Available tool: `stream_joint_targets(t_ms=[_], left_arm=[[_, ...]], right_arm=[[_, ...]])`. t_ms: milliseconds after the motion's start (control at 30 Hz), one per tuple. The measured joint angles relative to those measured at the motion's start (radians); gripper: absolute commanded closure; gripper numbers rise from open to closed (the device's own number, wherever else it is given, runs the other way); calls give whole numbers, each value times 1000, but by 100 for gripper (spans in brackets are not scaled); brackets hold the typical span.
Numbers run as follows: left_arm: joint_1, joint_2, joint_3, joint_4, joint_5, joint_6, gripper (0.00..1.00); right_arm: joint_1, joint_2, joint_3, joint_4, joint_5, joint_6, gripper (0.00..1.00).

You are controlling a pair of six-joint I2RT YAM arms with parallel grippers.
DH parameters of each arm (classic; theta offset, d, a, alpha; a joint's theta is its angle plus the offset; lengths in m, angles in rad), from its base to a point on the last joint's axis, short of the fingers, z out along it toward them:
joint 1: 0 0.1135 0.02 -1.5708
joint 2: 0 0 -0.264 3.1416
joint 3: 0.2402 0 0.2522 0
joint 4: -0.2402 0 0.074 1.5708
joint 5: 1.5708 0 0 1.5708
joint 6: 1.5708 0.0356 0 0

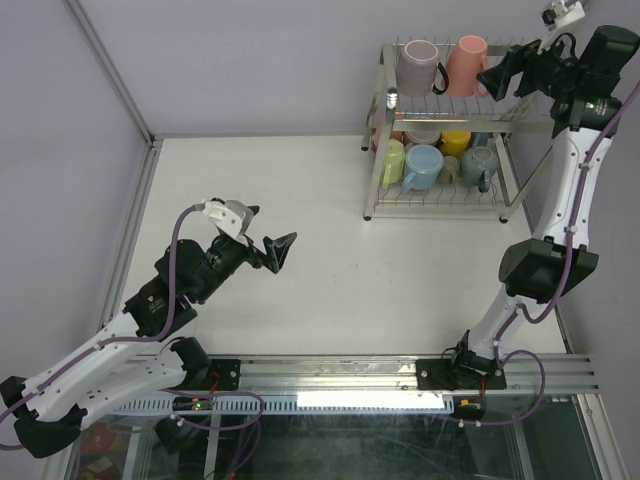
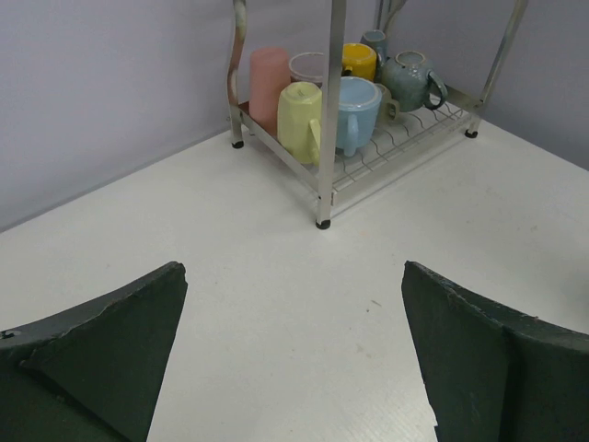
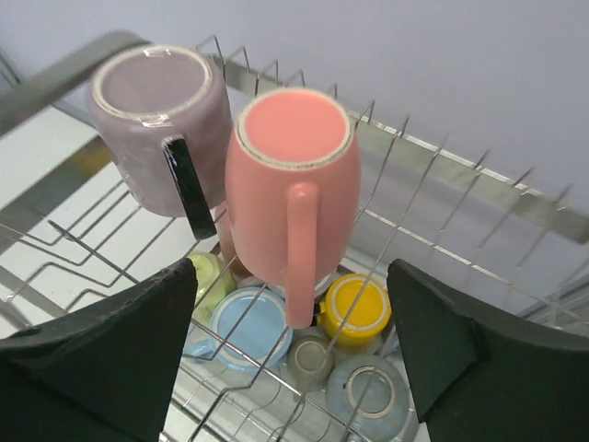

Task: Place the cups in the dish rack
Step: Turn the cup upside down in the dish rack, then reset both arms

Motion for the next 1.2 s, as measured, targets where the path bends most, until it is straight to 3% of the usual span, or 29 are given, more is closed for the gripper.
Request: stream_joint_targets(t_ms=[233, 467, 600, 900, 1200], left_arm=[[77, 26, 22, 35, 64, -66, 1], [443, 156, 161, 57, 331, -261, 1], [553, 228, 249, 66, 455, -365, 1], [610, 306, 443, 91, 556, -462, 1], [610, 296, 572, 24, 583, -424, 1]], right_arm=[[-35, -183, -50, 104, -75, 65, 4], [-34, -475, -297, 206, -249, 162, 1], [-34, -583, -434, 231, -315, 230, 1], [-39, -651, -699, 217, -362, 361, 1], [-74, -658, -701, 170, -331, 420, 1]])
